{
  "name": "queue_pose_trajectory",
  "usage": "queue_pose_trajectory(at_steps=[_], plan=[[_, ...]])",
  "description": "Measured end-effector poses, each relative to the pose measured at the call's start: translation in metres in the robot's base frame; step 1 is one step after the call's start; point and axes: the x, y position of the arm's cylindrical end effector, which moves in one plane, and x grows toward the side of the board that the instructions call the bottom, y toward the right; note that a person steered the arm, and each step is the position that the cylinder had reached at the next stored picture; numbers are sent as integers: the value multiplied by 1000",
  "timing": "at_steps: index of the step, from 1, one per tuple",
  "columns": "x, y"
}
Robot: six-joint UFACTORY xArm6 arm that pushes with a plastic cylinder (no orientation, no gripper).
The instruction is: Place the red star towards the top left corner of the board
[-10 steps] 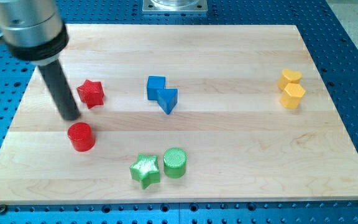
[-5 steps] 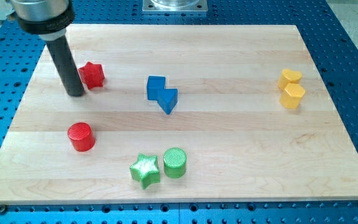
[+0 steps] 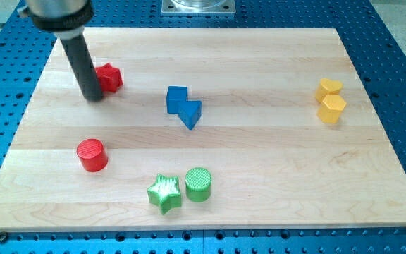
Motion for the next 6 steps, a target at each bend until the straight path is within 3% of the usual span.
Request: queue_pose_trajectory(at_steps=[2, 4, 5, 6], plan=[[-1, 55], [-76, 7], [-56, 44], [-90, 77]])
